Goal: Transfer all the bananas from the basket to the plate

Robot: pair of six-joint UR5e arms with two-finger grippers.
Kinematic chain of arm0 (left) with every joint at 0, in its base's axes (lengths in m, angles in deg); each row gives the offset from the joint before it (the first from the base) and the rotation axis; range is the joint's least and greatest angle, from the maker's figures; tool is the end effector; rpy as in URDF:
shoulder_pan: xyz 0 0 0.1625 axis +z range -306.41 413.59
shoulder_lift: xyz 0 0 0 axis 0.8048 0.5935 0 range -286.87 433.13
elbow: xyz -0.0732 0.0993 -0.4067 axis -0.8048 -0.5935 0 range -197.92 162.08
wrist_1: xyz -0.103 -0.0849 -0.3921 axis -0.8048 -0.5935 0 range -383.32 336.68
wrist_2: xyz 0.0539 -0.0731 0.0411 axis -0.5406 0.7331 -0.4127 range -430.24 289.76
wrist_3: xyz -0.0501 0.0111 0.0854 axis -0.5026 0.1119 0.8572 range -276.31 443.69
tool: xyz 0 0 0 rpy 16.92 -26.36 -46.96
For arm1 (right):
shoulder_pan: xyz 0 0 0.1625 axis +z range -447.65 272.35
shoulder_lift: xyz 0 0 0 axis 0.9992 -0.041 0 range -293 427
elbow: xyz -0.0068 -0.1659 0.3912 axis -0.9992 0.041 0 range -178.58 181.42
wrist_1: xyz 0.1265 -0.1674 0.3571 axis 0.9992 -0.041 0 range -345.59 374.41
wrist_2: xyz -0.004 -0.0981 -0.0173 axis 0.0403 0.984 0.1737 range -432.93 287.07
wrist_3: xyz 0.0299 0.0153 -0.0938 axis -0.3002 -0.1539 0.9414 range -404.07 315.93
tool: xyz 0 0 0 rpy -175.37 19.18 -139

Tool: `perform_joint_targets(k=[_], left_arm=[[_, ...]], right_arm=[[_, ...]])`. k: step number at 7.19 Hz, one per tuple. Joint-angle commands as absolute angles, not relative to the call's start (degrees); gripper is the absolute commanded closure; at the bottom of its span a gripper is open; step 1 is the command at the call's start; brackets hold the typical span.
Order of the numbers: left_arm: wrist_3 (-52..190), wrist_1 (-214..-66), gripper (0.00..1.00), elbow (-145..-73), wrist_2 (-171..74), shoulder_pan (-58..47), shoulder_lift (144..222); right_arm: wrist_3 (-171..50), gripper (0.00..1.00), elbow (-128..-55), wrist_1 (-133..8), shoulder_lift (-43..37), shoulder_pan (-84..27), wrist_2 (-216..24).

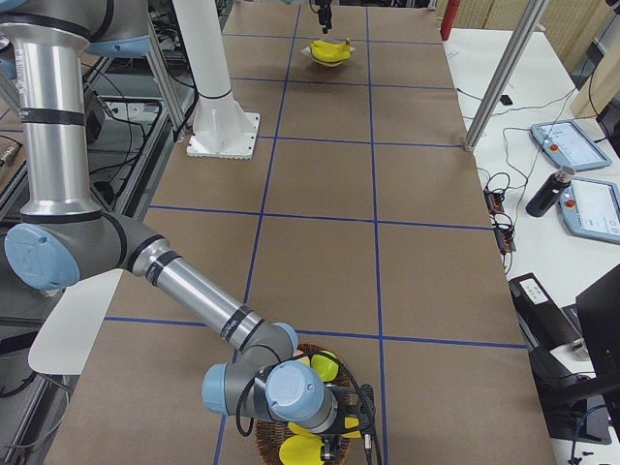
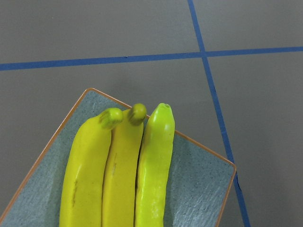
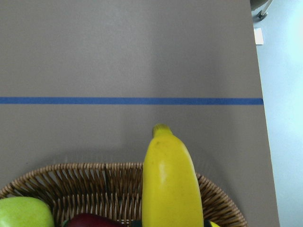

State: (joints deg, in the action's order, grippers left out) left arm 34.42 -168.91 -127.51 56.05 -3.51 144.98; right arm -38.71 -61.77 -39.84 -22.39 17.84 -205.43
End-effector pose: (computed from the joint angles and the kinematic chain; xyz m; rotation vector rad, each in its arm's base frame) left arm 0.1447 -0.3605 0.5166 0.3418 1.0633 0.0595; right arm 0.1883 -0.4323 0.8166 0.2902 -0.6993 0.1066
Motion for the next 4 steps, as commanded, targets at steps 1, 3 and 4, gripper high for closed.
perform_joint_targets(k=[1,3,4], left_arm=[[33.8,-171.9,0.00,-127.8,56.4,-3.4,147.1],[30.3,-171.8,0.00,-127.6,56.6,-3.2,152.7],[29.8,-171.8,0.00,-127.7,56.7,-3.1,155.1]], right_arm=[[-41.4,1.00,-71.4,-50.5,-21.2,17.8,-205.0],[-54.7,1.00,-77.7,-50.2,-21.2,12.8,-206.3],[-59.7,1.00,-80.0,-49.6,-21.2,10.0,-207.7]])
